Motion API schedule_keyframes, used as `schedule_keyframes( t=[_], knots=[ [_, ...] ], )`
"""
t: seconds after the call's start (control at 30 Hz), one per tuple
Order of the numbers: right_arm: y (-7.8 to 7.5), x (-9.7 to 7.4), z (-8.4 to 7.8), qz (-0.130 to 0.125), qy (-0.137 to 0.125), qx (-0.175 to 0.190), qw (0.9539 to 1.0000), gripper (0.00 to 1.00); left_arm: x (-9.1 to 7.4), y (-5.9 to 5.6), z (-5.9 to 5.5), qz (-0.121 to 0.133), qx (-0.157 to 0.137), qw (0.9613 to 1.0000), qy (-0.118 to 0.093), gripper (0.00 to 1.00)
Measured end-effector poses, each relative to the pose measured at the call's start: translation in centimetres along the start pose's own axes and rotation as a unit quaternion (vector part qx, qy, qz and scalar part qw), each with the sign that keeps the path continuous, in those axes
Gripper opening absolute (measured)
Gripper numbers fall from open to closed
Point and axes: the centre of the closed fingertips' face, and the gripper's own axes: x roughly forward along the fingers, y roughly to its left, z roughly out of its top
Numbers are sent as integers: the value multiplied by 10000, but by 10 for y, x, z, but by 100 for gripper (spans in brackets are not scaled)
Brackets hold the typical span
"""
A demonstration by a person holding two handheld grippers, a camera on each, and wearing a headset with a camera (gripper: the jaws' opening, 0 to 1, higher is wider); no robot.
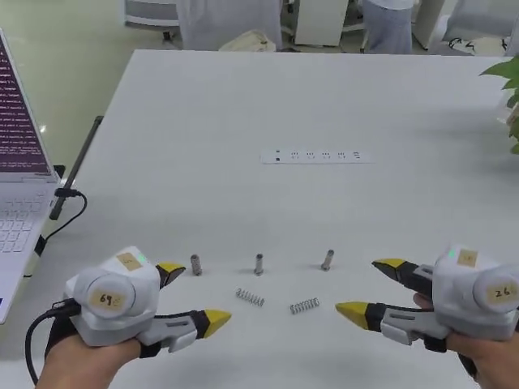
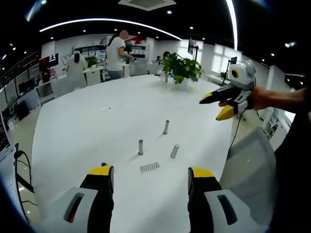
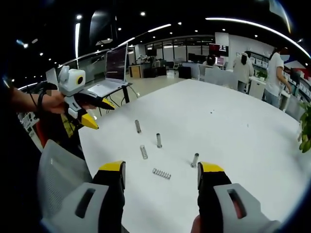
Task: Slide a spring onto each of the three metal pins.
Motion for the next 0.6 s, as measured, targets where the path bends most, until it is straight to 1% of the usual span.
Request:
schedule_keyframes(
  t=[0.17,0.33,0.53,0.6],
  knots=[
    [1,-5,-3,-58,-14,68,10000,60,9,-1,3,-154,178,9997,94,58],
    [0,-10,-5,-80,-13,113,9999,60,18,-3,5,-319,391,9985,206,58],
    [1,-14,-6,-86,-15,168,9998,62,30,-6,4,-560,686,9953,396,58],
    [2,-15,-7,-78,-1,173,9998,62,34,-9,2,-711,770,9933,490,59]
  ],
)
